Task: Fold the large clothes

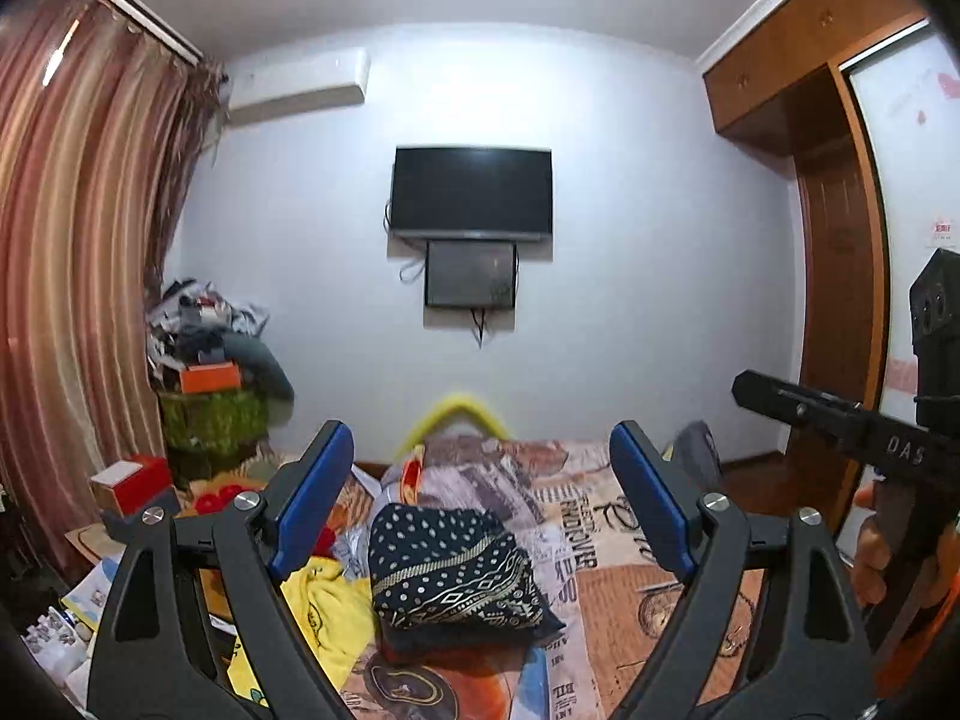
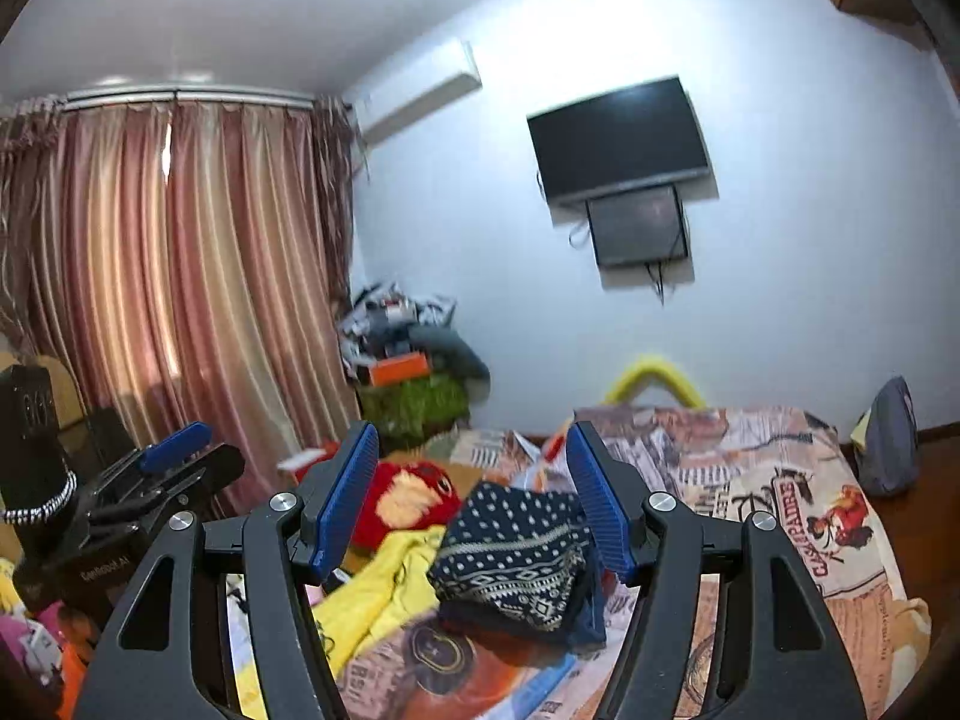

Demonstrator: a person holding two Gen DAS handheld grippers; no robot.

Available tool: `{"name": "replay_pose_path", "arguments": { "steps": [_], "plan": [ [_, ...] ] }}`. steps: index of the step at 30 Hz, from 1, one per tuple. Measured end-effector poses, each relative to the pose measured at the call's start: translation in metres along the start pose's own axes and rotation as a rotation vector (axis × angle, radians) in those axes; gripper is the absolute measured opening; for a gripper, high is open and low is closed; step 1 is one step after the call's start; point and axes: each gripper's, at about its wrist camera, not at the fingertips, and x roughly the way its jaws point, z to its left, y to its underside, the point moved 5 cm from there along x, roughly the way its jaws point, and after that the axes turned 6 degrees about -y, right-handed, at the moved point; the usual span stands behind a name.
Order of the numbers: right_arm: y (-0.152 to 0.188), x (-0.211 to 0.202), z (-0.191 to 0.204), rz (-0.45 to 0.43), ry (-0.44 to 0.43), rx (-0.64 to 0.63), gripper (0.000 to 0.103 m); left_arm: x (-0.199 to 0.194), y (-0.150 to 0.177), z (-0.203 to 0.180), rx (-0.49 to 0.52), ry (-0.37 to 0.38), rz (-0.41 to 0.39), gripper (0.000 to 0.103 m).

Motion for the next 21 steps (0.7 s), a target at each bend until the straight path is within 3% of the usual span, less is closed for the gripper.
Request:
{"name": "replay_pose_path", "arguments": {
  "steps": [4,5,7,13,21],
  "plan": [
    [0.007,-0.005,0.011,-0.005,0.028,-0.047,0.062,-0.018,0.002,-0.004,0.004,-0.007,-0.030,0.089],
    [0.008,-0.006,0.012,-0.007,0.036,-0.052,0.062,-0.021,0.003,-0.005,0.011,-0.022,-0.036,0.093],
    [0.011,-0.006,0.014,-0.013,0.066,-0.062,0.076,-0.023,0.006,-0.006,0.015,-0.044,-0.039,0.101],
    [0.014,-0.009,0.009,-0.034,0.146,-0.051,0.099,-0.024,0.021,-0.004,0.003,-0.068,0.016,0.102],
    [0.026,-0.005,0.005,0.012,0.193,-0.059,0.102,-0.018,0.036,0.002,-0.021,-0.097,0.054,0.102]
  ]
}}
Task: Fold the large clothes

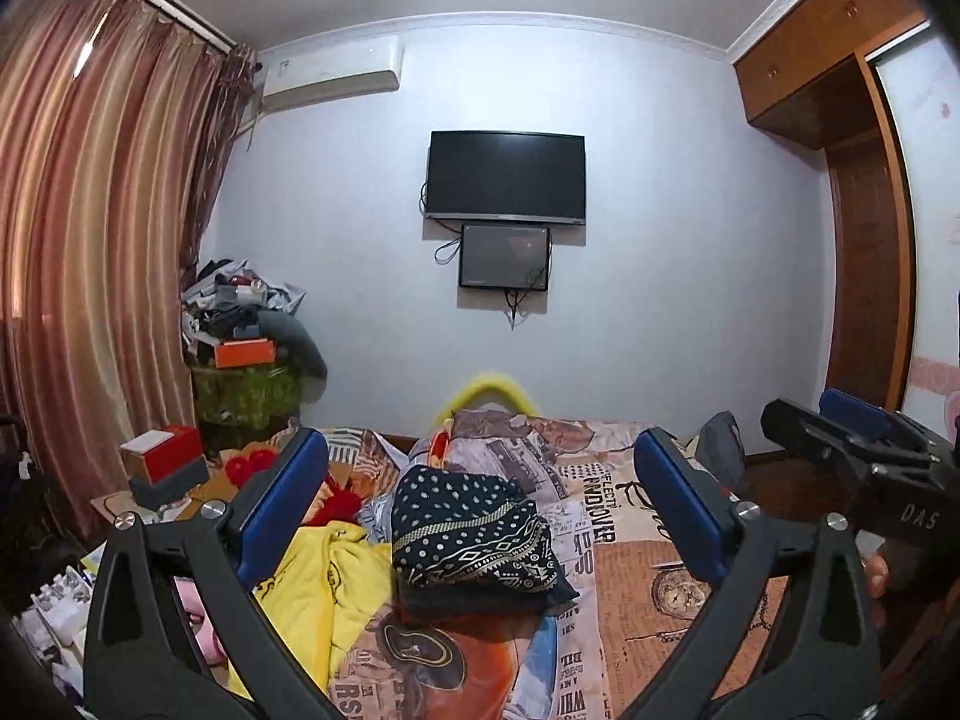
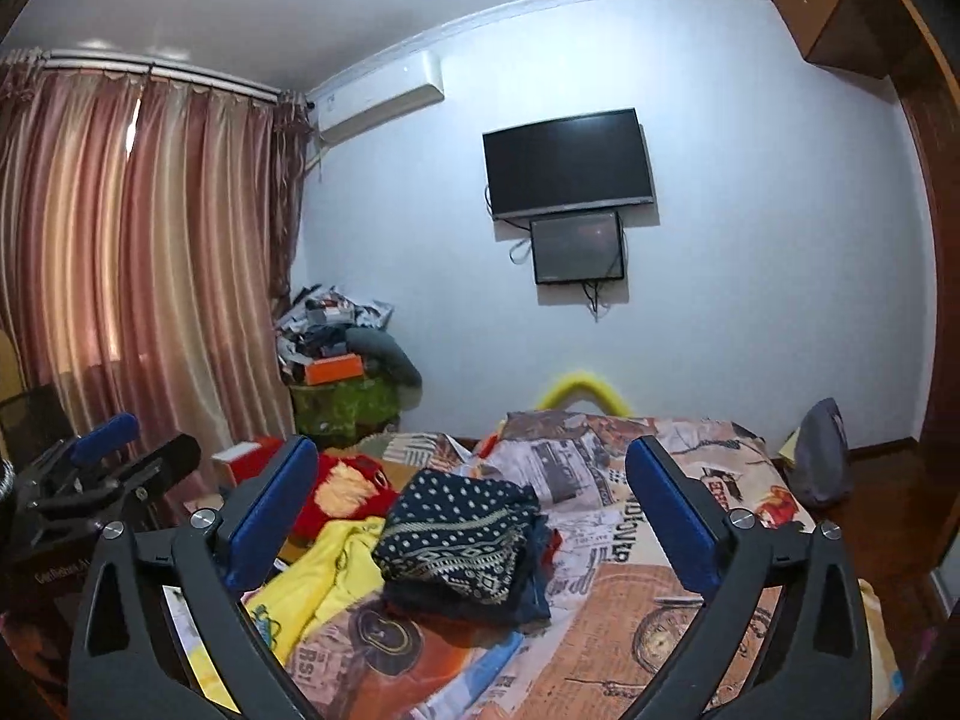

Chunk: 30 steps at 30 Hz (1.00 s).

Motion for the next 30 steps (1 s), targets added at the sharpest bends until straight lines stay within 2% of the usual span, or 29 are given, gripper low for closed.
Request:
{"name": "replay_pose_path", "arguments": {
  "steps": [30],
  "plan": [
    [0.004,-0.007,0.009,0.042,0.018,-0.034,0.102,0.017,0.011,0.008,-0.026,0.025,0.062,0.103]
  ]
}}
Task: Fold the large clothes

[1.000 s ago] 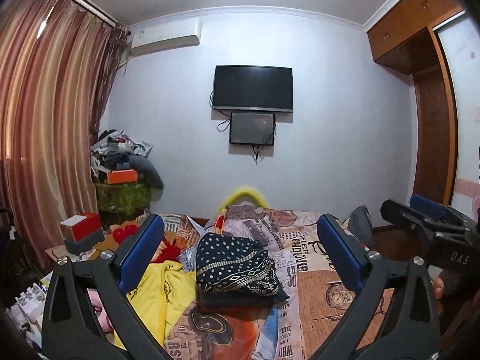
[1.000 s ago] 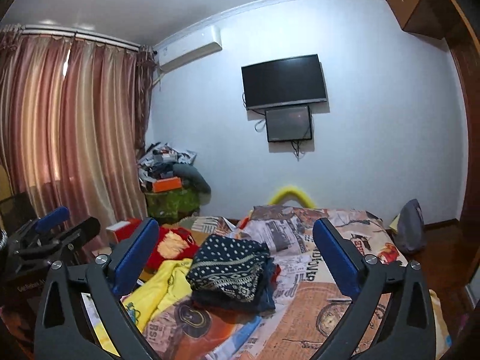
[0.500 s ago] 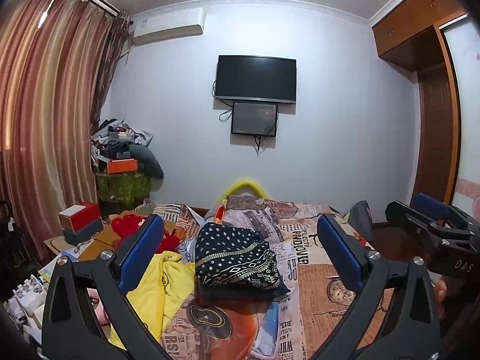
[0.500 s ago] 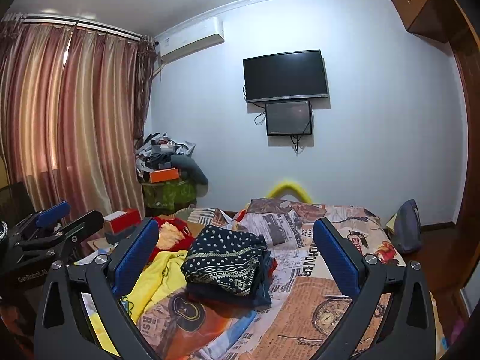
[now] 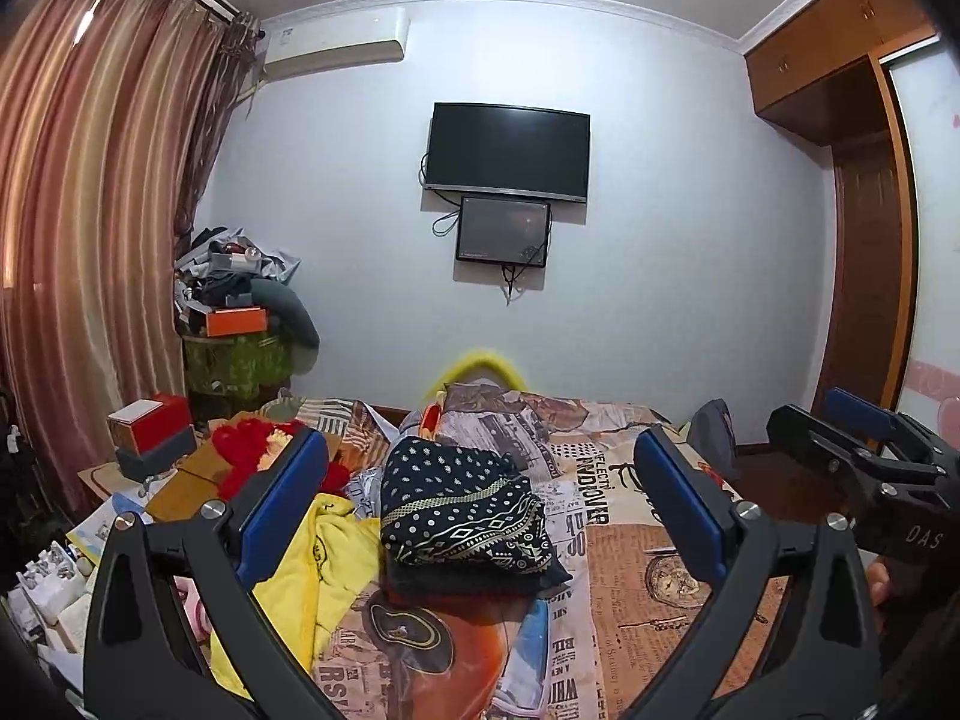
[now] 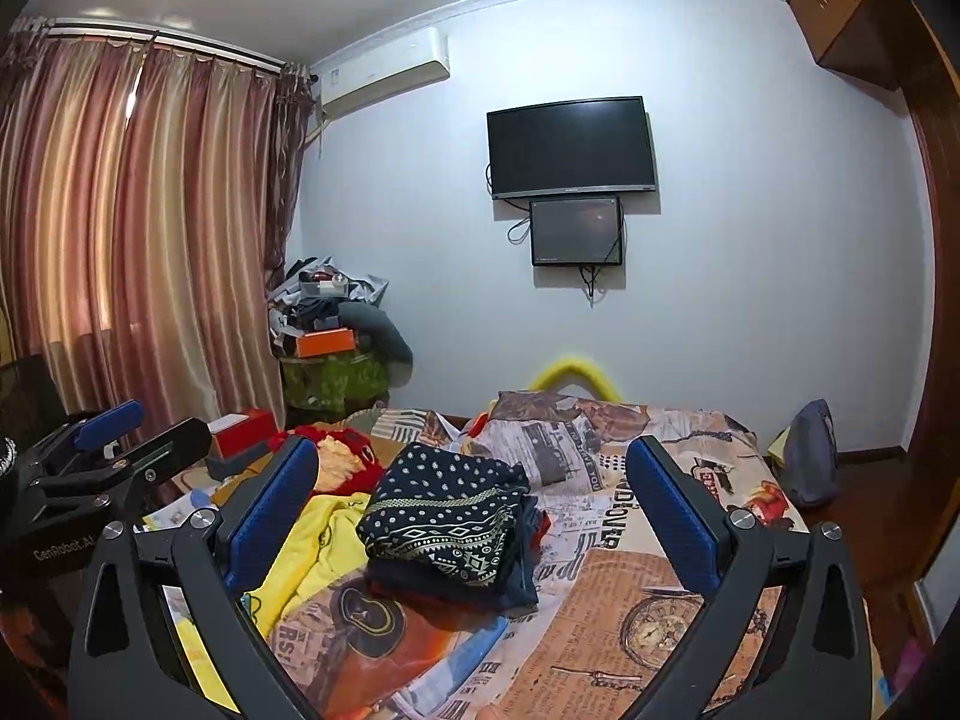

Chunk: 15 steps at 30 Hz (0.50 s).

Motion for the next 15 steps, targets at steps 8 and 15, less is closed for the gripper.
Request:
{"name": "replay_pose_path", "arguments": {
  "steps": [8,15],
  "plan": [
    [-0.0005,0.0009,-0.0006,0.000,0.001,0.003,0.102,0.0009,0.0028,0.0029,-0.010,0.003,0.008,0.102],
    [-0.0002,0.0027,0.0013,0.010,0.005,0.007,0.102,0.0031,0.0046,0.0078,-0.024,0.013,0.014,0.103]
  ]
}}
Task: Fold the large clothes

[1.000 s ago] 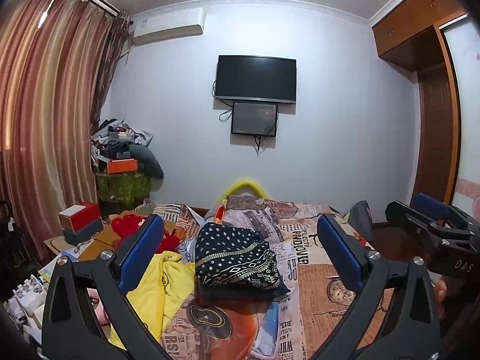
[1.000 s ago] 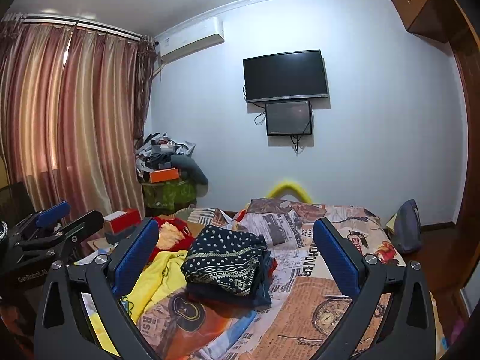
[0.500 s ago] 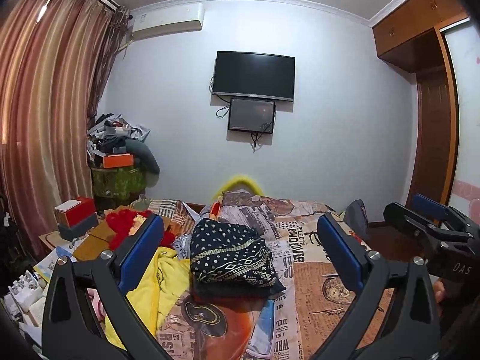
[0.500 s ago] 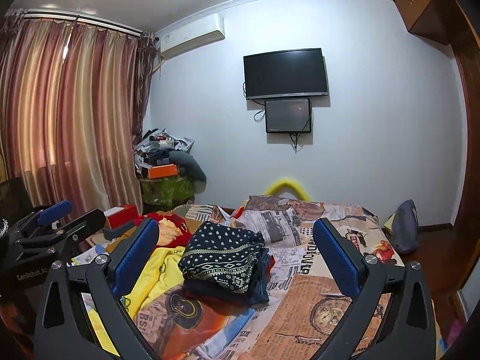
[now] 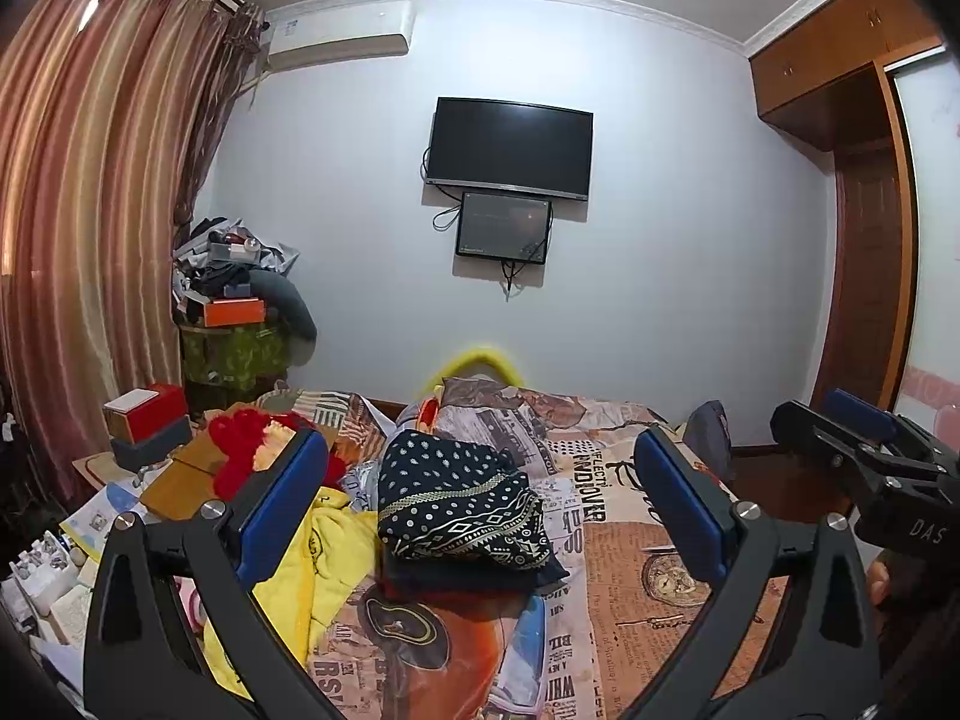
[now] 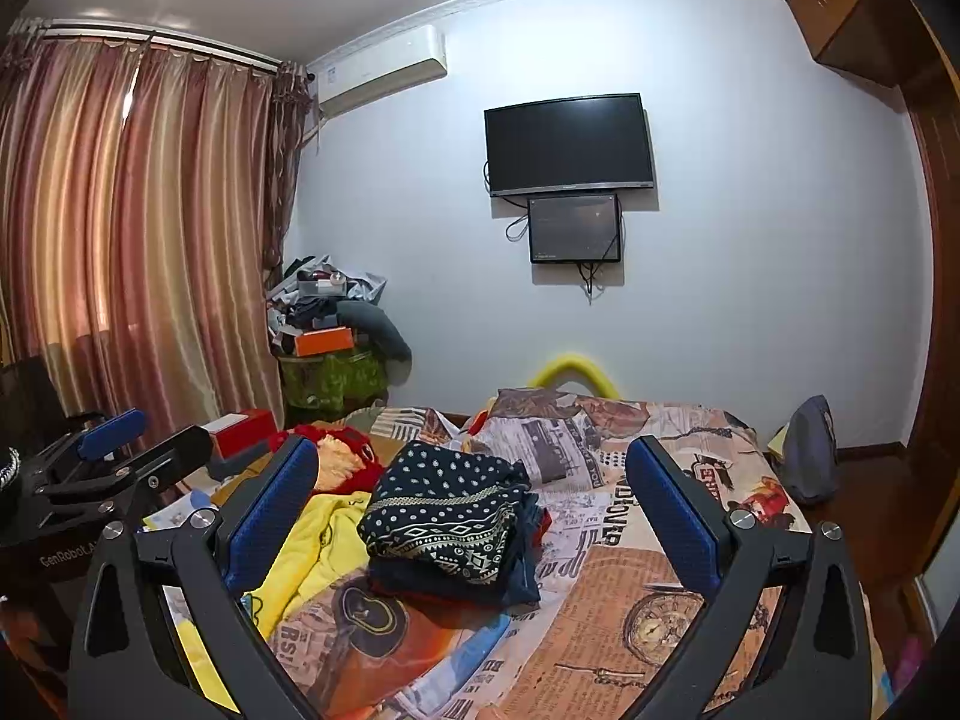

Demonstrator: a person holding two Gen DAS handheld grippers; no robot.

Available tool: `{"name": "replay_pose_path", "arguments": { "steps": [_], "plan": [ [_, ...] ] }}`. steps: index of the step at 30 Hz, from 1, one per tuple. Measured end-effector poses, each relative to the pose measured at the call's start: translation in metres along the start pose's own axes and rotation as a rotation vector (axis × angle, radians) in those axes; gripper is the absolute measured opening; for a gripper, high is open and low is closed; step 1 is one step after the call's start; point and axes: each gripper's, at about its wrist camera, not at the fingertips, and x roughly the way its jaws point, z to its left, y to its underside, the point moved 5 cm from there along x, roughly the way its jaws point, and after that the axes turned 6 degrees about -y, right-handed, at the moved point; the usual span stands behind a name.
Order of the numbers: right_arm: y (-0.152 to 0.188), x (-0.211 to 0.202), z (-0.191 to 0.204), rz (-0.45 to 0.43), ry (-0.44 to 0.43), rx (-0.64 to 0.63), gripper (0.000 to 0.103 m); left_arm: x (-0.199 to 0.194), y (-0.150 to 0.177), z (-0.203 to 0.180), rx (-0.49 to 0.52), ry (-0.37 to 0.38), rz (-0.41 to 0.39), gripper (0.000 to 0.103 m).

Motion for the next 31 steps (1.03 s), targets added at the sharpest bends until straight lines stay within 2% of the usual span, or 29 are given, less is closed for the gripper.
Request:
{"name": "replay_pose_path", "arguments": {
  "steps": [24,31],
  "plan": [
    [0.0026,0.0039,-0.0023,0.007,0.007,0.005,0.102,0.0044,0.0057,-0.0008,-0.007,0.049,0.033,0.102],
    [0.0040,0.0021,-0.0039,0.011,0.003,0.011,0.102,0.0042,0.0070,-0.0065,0.011,0.040,0.032,0.102]
  ]
}}
